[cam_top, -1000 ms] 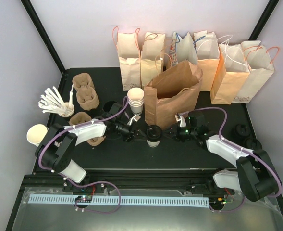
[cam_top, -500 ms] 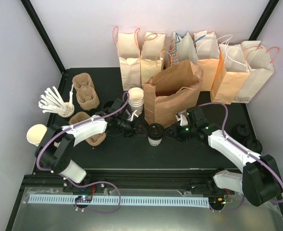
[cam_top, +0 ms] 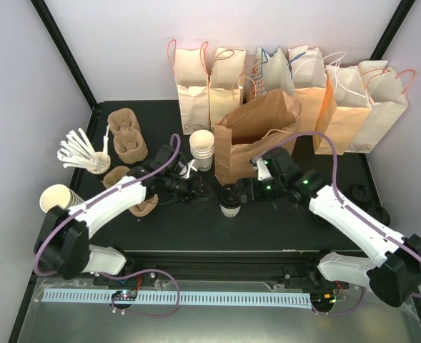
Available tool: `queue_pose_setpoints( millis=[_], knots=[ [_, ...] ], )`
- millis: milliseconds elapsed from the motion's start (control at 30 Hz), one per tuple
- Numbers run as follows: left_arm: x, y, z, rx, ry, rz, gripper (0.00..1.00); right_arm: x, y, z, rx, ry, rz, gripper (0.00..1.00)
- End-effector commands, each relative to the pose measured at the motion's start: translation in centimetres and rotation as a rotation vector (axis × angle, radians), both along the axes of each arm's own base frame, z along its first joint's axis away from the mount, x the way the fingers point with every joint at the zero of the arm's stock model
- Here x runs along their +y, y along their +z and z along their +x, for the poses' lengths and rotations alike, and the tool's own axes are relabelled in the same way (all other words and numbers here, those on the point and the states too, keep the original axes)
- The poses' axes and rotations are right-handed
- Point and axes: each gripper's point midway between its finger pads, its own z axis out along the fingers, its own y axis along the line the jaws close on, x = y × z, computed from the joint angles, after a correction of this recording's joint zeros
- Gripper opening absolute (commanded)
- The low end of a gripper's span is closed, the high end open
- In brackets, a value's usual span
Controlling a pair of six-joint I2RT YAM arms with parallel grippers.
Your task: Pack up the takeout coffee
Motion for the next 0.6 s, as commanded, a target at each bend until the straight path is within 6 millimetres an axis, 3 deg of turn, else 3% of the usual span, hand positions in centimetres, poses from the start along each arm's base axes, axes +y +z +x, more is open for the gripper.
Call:
queue_pose_setpoints(
  millis=[0, 133, 267, 567],
  knots=[
    [3.3, 2.8, 0.9, -0.113, 0.117, 0.086, 0.37, 0.4, 0.2, -0.4, -0.076, 0.01, -0.192, 1.0],
    [6.6, 4.1, 1.3, -0.198, 0.221, 0.163, 0.45, 2.2, 0.7, -0.6, -0.141, 0.045, -0.291, 1.0],
    [8.6, 5.4, 1.3, -0.271, 0.281, 0.196, 0.52, 3.4, 0.1, 0.7, -0.161, 0.04, -0.418, 0.98],
    [10.4, 5.2, 0.6, -0.284, 0.297, 0.243, 0.59, 4.3, -1.6, 2.1, -0.153, 0.036, -0.533, 0.96]
  ],
)
